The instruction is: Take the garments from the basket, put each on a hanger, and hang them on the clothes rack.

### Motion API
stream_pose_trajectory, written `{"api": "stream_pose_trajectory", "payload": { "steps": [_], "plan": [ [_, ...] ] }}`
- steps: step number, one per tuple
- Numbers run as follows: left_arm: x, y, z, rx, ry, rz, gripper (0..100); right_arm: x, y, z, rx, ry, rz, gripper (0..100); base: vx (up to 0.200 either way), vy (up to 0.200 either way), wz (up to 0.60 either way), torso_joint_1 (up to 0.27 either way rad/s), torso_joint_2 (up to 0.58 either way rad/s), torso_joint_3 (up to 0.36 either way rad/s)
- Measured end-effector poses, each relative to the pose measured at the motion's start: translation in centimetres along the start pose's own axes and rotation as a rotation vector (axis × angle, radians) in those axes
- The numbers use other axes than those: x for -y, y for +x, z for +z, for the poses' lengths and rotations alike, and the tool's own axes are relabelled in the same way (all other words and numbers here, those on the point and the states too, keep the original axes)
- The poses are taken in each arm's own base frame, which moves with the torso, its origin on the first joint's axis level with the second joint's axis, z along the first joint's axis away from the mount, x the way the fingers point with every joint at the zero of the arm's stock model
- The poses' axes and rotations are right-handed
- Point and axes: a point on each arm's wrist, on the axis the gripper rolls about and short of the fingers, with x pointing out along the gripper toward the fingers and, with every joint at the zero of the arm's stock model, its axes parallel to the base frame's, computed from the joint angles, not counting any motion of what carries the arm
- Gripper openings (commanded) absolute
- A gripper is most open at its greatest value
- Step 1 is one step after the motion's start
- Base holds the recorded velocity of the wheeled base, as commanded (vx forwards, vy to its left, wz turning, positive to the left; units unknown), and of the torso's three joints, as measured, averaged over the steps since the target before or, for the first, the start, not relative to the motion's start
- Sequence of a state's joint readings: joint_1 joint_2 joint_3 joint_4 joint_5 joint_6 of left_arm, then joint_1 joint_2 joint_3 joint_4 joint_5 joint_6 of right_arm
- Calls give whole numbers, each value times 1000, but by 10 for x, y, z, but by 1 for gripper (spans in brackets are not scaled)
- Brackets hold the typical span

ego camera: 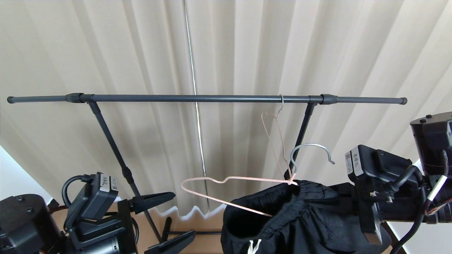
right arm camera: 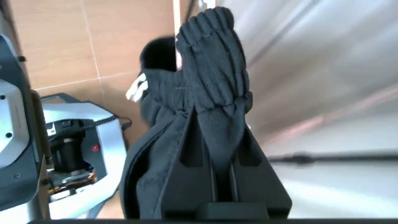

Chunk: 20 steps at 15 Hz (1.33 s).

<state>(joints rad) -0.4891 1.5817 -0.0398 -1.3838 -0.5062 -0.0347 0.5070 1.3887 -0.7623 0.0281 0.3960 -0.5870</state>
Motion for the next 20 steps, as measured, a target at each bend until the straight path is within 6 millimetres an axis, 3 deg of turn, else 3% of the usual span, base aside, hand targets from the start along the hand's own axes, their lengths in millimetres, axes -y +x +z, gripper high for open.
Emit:
{"api": "stream_pose_trajectory", "payload": {
  "steps": [5, 9, 20],
  "plan": [
    [-3, 18, -21, -178, -2, 139, 100, -3, 1, 3, 23, 42, -80, 0, 0, 0, 0, 0, 0, 0],
    [1, 38, -31, -263, -2, 178, 100, -14, 6, 19, 77, 105, -124, 0, 0, 0, 0, 0, 0, 0],
    [-9, 70, -26, -212, -218, 247, 100, -42, 3, 33, 144, 71, -37, 0, 0, 0, 0, 0, 0, 0]
  ]
}}
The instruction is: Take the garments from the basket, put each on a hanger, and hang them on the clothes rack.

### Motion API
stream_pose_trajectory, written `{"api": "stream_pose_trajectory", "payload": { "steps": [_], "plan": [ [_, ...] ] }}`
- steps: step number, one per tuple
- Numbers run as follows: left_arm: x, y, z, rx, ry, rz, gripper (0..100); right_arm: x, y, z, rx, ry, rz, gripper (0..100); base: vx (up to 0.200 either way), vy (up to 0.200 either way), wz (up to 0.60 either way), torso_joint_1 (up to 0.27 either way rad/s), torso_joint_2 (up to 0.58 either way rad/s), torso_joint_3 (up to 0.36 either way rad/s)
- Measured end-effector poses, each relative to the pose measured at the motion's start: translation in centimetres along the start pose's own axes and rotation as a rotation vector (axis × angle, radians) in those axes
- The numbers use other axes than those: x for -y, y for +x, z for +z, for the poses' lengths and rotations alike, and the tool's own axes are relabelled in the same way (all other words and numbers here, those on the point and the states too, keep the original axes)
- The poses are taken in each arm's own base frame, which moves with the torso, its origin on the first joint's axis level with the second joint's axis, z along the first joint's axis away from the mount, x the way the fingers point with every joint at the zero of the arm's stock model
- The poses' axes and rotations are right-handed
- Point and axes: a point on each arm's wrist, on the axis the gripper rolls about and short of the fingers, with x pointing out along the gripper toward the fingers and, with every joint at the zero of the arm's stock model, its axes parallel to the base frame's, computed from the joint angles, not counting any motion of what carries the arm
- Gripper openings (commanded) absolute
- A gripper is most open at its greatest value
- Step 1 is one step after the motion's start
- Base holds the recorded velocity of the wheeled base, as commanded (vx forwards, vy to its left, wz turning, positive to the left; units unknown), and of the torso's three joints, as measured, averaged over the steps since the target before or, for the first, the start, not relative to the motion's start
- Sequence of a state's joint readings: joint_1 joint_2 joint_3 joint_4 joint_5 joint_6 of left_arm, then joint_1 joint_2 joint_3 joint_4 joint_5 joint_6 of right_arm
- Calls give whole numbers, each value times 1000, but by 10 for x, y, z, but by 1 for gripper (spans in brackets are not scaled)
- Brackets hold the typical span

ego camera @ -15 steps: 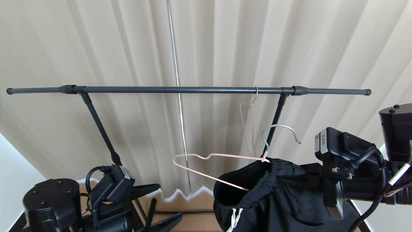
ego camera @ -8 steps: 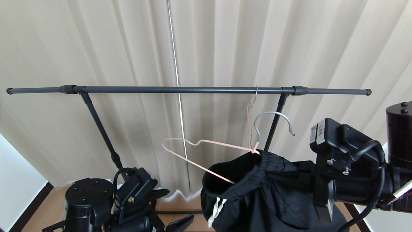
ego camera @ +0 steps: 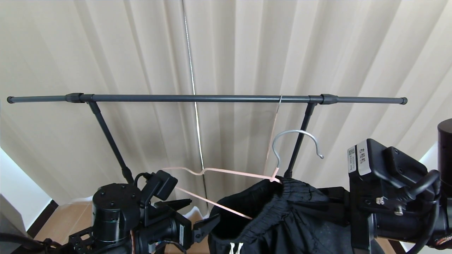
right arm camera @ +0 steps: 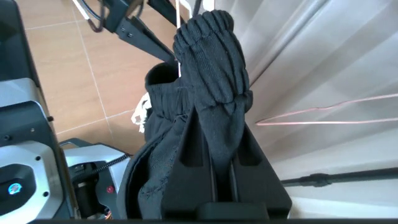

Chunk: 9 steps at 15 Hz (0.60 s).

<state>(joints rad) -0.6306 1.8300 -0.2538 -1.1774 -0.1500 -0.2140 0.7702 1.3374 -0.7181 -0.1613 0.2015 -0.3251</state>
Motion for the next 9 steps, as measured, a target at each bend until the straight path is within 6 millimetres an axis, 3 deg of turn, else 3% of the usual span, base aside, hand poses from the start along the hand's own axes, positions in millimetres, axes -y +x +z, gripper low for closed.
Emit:
{"api": "stream_pose_trajectory", "payload": {
  "steps": [9],
  "plan": [
    [4, 5, -4, -15, 12, 14, 100, -13, -9, 9, 52, -2, 47, 0, 0, 0, 0, 0, 0, 0]
  ]
}}
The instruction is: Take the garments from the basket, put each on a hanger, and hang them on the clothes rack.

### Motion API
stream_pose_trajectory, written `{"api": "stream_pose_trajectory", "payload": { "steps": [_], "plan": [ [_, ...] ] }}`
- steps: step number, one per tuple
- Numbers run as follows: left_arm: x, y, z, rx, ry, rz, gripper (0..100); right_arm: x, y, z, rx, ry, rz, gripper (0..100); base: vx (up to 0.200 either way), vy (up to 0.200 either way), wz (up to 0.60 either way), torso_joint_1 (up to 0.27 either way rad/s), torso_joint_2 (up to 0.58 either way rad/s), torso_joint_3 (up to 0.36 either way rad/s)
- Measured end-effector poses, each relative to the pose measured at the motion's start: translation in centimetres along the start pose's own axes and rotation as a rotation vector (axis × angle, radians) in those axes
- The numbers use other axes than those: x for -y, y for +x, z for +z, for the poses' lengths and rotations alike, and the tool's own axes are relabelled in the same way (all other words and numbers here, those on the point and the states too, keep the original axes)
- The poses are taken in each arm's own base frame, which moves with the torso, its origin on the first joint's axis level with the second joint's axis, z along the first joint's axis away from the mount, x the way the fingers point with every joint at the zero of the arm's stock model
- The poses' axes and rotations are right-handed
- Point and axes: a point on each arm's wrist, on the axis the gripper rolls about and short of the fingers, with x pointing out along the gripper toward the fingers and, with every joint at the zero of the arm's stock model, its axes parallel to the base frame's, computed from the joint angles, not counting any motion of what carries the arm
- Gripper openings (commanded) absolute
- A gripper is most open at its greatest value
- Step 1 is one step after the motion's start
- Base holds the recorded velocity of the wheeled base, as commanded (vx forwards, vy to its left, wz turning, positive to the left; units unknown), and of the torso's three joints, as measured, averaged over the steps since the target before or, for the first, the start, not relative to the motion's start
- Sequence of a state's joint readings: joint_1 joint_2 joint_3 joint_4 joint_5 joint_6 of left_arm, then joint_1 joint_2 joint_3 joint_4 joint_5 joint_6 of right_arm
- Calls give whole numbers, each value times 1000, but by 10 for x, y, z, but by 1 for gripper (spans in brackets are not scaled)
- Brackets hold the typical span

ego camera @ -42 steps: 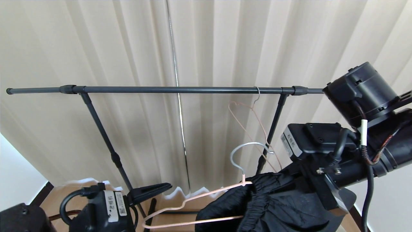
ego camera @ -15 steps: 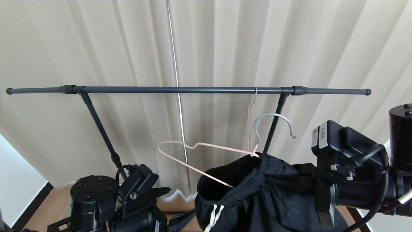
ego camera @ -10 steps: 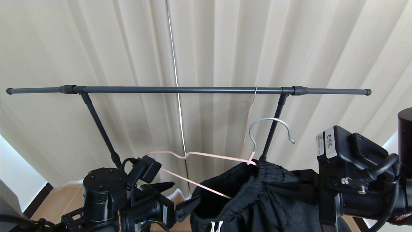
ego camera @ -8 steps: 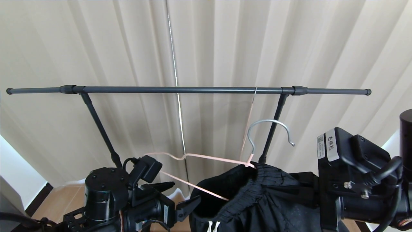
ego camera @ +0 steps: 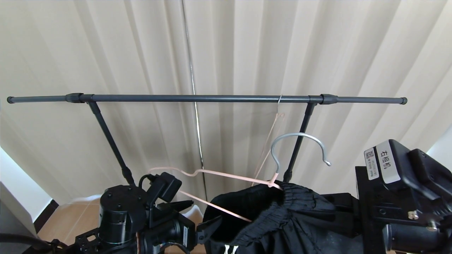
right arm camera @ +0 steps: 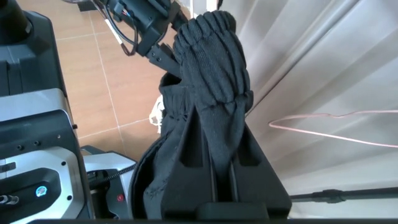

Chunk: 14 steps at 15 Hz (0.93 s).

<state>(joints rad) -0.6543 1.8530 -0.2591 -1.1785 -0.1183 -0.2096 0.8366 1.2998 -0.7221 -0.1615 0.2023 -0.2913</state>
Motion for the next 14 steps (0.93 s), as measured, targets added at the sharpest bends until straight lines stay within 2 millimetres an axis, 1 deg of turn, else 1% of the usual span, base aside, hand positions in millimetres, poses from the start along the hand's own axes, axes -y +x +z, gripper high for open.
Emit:
{"api": "stream_pose_trajectory", "payload": {
  "steps": [2, 4, 5, 14],
  "plan": [
    [3, 0, -4, -16, 15, -9, 100, 0, -1, 2, 9, 6, -1, 0, 0, 0, 0, 0, 0, 0],
    [5, -2, -9, -39, 67, -18, 100, 0, -2, 3, 14, 29, -2, 0, 0, 0, 0, 0, 0, 0],
    [5, -3, -11, -46, 78, -18, 0, 0, -2, 4, 17, 32, -3, 0, 0, 0, 0, 0, 0, 0],
    [7, -6, -18, -72, 112, -26, 0, 2, 0, 3, 11, 41, -9, 0, 0, 0, 0, 0, 0, 0]
  ]
}}
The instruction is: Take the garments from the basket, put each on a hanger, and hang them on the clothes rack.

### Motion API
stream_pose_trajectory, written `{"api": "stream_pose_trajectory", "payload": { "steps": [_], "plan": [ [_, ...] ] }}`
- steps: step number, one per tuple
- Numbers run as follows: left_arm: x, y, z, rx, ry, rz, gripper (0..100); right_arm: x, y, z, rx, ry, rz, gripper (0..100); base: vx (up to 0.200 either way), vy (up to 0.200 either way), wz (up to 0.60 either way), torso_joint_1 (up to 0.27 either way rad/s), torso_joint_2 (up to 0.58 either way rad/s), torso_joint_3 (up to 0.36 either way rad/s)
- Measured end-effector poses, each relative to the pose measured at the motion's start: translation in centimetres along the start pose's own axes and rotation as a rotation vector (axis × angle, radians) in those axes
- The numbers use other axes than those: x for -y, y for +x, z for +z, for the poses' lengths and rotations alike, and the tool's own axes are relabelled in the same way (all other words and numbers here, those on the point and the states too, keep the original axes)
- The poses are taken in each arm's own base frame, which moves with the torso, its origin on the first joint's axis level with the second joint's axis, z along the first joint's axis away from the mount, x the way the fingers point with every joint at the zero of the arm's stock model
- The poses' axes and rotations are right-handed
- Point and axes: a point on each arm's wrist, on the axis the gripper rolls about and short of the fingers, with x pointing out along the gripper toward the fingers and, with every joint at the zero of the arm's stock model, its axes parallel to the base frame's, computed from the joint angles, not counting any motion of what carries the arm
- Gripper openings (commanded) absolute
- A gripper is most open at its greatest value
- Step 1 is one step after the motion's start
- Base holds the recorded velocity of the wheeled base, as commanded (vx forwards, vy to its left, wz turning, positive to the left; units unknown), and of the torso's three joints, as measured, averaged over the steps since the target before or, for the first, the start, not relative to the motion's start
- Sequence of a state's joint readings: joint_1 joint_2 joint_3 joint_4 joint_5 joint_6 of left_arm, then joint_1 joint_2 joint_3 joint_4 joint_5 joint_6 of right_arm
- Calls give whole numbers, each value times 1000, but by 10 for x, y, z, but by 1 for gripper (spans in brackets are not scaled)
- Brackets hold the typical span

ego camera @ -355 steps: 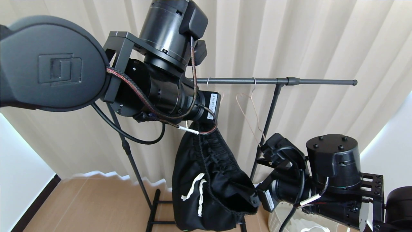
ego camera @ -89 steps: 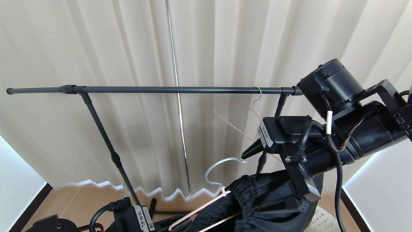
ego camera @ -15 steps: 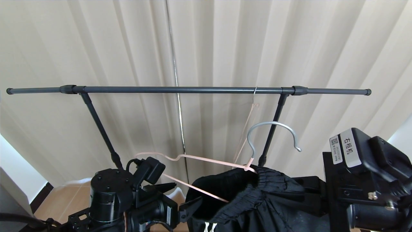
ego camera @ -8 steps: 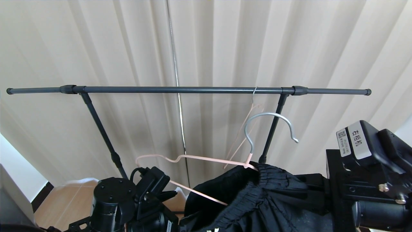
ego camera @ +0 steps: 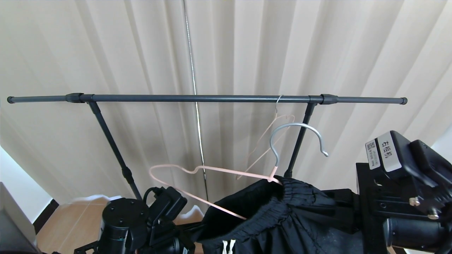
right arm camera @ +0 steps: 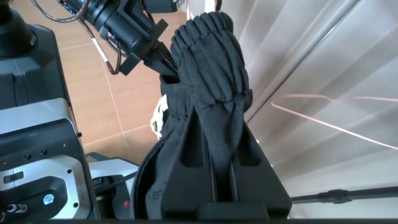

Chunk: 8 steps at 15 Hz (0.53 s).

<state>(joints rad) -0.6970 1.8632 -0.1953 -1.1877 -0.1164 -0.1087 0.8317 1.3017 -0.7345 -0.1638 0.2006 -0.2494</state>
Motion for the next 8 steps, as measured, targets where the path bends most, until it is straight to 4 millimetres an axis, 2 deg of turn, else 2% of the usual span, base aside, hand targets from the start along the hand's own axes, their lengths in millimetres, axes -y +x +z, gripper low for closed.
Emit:
{"api": "stream_pose_trajectory", "payload": {
  "steps": [8],
  "plan": [
    [-1, -2, 5, 31, -1, 40, 0, 18, 13, -9, -33, 33, -63, 0, 0, 0, 0, 0, 0, 0]
  ]
}}
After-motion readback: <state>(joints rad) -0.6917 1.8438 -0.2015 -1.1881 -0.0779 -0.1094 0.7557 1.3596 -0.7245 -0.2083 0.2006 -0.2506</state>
